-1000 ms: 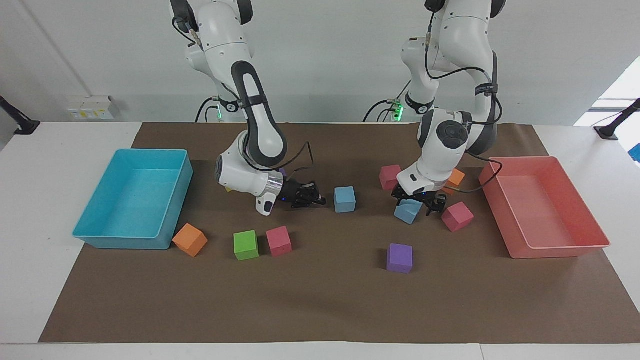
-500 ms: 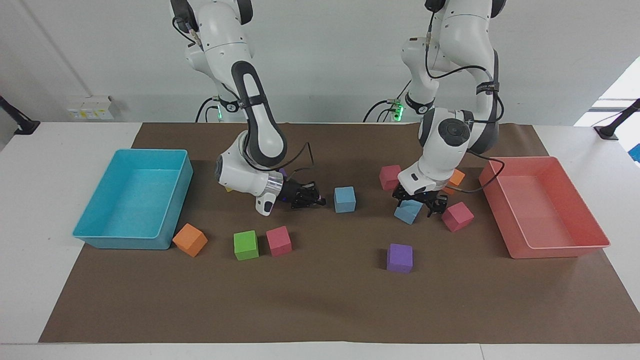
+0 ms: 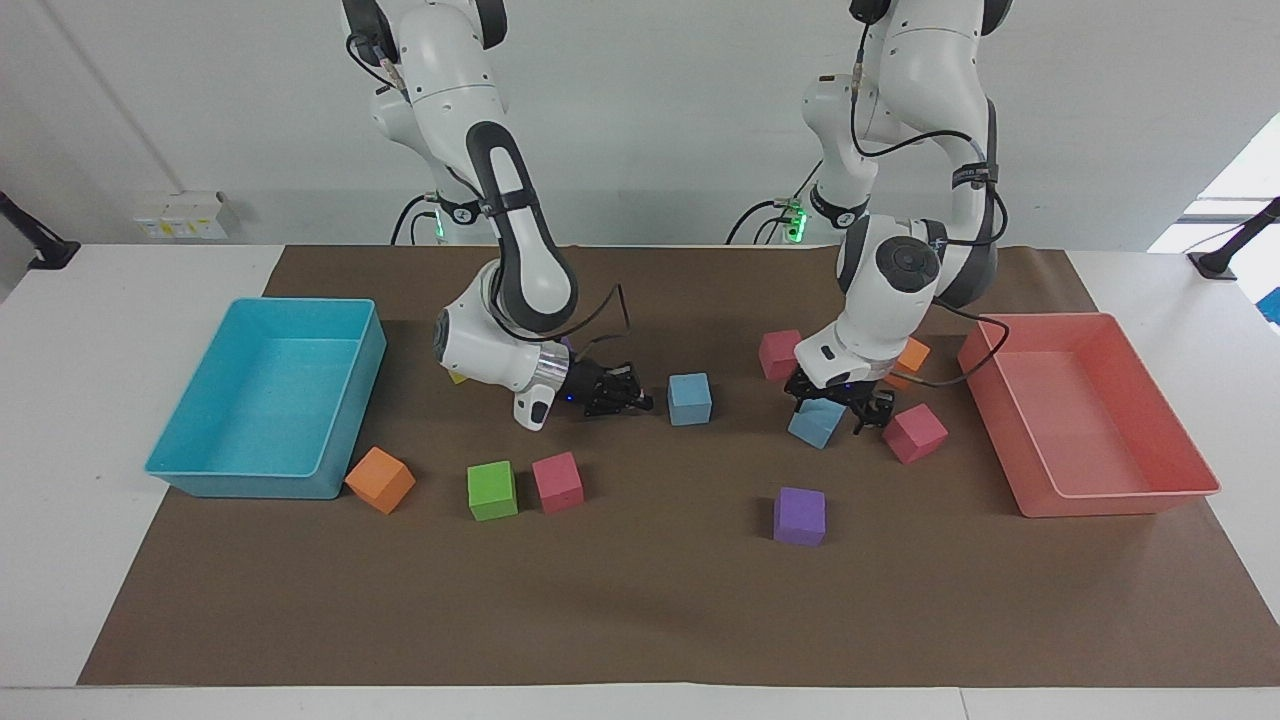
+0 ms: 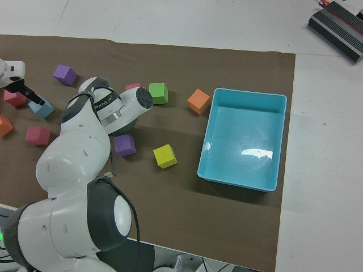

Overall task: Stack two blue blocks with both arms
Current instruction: 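Close the left gripper on the second blue cube and lift it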

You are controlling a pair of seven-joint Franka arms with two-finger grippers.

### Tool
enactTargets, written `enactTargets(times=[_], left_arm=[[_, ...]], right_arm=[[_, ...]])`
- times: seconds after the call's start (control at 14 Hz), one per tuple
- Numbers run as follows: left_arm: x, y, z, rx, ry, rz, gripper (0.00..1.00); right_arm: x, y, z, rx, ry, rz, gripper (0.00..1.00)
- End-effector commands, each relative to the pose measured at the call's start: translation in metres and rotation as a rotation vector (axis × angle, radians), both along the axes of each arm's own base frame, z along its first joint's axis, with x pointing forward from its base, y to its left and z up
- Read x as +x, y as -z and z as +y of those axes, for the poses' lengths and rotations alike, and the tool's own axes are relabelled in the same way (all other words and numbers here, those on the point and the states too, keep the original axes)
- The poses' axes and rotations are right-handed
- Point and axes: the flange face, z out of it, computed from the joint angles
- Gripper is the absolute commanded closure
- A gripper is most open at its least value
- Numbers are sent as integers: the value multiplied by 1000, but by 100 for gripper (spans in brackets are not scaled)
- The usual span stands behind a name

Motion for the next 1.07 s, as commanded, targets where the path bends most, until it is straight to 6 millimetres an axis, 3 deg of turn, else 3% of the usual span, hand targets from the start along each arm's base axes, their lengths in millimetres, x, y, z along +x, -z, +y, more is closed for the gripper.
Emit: enactTargets(times=[0.0,0.93,1.0], left_arm=[[-10,3,2,8,29,8,0],[-18,29,-11,7,64,2,2],[-21,29,-14,9,70,6,33]], right_arm=[[-2,3,1,9,6,-27,100],[-3,3,1,8,8,-24,100],[-3,3,1,8,9,-23,100]])
